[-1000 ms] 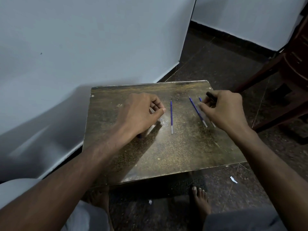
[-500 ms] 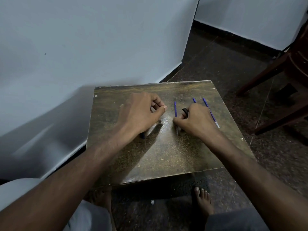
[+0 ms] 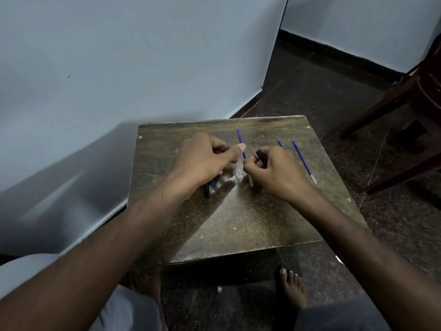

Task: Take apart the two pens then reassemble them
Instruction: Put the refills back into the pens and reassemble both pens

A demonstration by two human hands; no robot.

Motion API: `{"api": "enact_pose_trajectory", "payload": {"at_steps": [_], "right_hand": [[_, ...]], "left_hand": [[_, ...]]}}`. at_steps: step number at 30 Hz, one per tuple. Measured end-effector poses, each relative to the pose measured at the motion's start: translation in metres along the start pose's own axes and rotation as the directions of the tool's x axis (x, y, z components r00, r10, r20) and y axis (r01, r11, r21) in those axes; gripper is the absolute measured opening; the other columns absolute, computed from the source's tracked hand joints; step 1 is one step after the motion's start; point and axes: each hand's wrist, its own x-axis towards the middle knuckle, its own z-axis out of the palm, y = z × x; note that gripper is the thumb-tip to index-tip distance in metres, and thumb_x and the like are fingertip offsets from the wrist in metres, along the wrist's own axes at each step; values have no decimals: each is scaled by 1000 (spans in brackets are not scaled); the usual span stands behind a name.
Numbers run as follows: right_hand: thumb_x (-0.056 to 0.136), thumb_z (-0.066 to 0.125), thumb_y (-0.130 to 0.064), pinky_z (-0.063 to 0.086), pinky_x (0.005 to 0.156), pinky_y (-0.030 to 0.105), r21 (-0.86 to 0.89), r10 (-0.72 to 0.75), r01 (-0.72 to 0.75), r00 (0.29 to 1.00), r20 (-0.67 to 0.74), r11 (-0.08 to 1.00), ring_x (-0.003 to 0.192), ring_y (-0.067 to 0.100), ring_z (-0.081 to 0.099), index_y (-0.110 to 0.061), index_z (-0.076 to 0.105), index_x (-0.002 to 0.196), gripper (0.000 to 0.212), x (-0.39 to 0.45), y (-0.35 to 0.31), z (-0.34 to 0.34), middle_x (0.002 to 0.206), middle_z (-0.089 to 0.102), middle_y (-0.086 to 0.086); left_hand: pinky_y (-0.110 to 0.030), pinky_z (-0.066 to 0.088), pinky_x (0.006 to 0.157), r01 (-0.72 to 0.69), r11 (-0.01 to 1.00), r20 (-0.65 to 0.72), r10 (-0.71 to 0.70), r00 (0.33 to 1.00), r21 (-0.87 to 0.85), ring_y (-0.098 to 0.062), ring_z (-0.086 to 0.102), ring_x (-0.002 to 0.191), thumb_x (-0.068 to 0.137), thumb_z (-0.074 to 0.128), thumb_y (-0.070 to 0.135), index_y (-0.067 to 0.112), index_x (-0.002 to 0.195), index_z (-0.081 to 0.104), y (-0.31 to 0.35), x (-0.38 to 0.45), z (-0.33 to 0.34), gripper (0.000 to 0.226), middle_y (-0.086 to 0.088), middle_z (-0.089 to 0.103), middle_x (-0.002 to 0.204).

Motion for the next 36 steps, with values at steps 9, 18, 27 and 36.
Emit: {"api": "enact_pose_trajectory", "payload": {"at_steps": [9,18,27,36], "right_hand": [[107,58,-34,44,56,29,320,-3,-14,999,53,947,53,8,58,-17,63,91,24,-6,-1,-4,67,69,-4],[111,58,-21,57,56,23,293,-85,60,994,73,954,69,10,74,-12,64,111,11,-9,-2,1,91,79,4],[109,64,-23,57,63,29,341,-108,97,994,13,935,72,17,78,-16,65,108,8,-8,-3,3,91,81,3],[106,68,-24,67,83,49,355,-91,107,994,-62,929,85,8,81,-14,69,110,11,-10,-5,1,94,82,0]], "left_hand": [[-17,61,70,-32,941,-168,-26,985,-338,-4,73,68,96,83,29,15,101,85,0,9,-19,15,-3,84,84],[-20,61,74,-148,866,-301,-3,954,-478,-5,71,70,98,81,25,11,103,83,-1,15,-25,15,2,82,81],[-23,62,73,-144,907,-231,53,972,-396,-5,72,69,97,82,29,16,102,85,-1,9,-16,14,-4,83,84],[-16,55,67,-238,970,-51,235,971,-48,15,69,65,94,83,42,34,100,88,6,-2,-9,12,24,80,78]]}}
